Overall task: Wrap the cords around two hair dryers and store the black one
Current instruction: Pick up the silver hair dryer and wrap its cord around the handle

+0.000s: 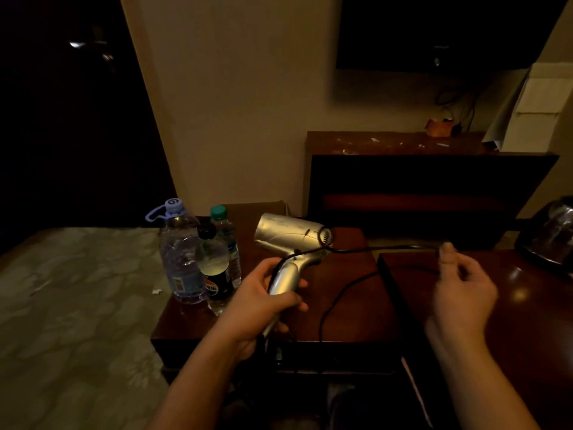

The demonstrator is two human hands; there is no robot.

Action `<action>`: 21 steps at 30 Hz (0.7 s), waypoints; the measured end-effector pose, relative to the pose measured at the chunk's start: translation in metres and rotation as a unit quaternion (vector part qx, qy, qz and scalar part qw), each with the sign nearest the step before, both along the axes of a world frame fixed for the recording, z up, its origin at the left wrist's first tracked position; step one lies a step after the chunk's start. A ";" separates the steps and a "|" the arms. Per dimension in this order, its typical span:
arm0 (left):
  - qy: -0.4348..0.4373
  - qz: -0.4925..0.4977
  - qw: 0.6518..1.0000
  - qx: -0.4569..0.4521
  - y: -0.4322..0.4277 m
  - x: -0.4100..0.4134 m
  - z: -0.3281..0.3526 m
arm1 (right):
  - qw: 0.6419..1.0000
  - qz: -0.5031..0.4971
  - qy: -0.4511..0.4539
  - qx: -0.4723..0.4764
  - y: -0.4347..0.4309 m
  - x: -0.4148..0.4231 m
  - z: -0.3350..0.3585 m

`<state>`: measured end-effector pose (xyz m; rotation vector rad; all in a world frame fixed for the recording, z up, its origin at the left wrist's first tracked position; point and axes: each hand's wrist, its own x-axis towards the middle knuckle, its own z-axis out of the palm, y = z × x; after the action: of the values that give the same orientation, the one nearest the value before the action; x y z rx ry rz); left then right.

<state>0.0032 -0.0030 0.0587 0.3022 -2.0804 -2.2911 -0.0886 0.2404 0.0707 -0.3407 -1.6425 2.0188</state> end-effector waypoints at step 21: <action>0.067 0.058 0.996 -0.007 0.006 -0.011 -0.005 | 0.881 0.293 0.061 0.365 -0.087 0.037 0.000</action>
<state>-0.0080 0.0031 0.0536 0.2522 -1.9605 -2.1667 -0.0519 0.1533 0.0703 0.6117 -2.4560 1.5381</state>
